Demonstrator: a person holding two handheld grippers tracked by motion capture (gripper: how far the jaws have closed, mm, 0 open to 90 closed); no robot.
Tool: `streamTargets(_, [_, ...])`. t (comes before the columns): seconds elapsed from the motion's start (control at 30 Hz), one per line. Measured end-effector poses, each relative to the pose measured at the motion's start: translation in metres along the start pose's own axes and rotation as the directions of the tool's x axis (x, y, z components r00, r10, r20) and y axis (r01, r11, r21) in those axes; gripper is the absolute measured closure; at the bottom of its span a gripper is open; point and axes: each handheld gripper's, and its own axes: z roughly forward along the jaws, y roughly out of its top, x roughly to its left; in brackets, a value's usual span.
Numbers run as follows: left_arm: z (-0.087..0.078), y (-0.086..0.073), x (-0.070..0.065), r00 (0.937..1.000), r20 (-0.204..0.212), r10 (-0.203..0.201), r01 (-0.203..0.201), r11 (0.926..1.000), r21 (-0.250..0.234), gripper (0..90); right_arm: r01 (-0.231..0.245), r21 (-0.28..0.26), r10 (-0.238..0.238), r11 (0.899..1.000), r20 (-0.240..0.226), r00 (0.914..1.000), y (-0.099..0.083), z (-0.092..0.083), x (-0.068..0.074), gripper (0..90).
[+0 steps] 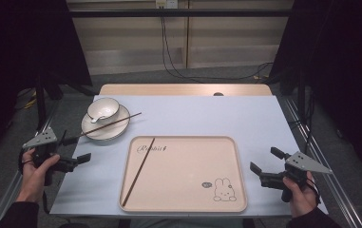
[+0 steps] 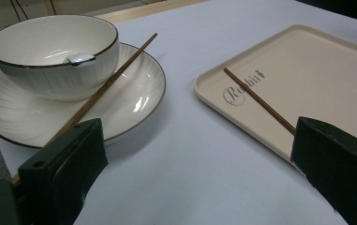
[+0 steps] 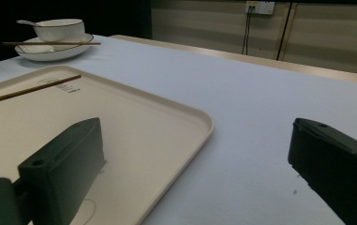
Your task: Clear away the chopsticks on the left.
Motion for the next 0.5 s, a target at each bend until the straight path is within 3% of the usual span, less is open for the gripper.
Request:
streamTargets(0.1, [0.004,0.001,0.01,0.9999,0.004,0.015,-0.015,0.9998,0.015,3.7,0.0,0.001,0.0,1.0,-0.001,1.0,0.0,0.0,0.0,3.5])
streamTargets(0.17, [0.01,0.004,0.017,0.9996,-0.015,0.023,-0.022,0.9989,0.041,4.6,0.001,0.002,-0.001,1.0,-0.001,1.0,0.0,0.0,0.0,3.5])
streamTargets(0.2, [0.016,0.005,0.026,0.9983,-0.02,0.054,-0.053,0.996,0.072,6.1,0.0,-0.002,0.0,1.0,0.001,1.0,0.0,-0.001,0.0,3.5])
streamTargets(0.23, [0.016,0.005,0.026,0.9983,-0.02,0.054,-0.053,0.996,0.072,7.6,0.0,-0.002,0.0,1.0,0.001,1.0,0.0,-0.001,0.0,3.5])
streamTargets(0.33, [0.025,0.008,0.043,0.9987,0.02,0.047,-0.048,0.9931,0.107,8.9,0.001,-0.001,-0.001,1.0,0.004,1.0,-0.001,-0.001,0.0,3.5])
streamTargets(0.5, [0.035,0.008,0.054,0.9967,0.016,0.08,-0.081,0.9861,0.145,13.1,0.001,0.0,-0.001,1.0,0.0,1.0,-0.001,-0.002,0.0,3.5])
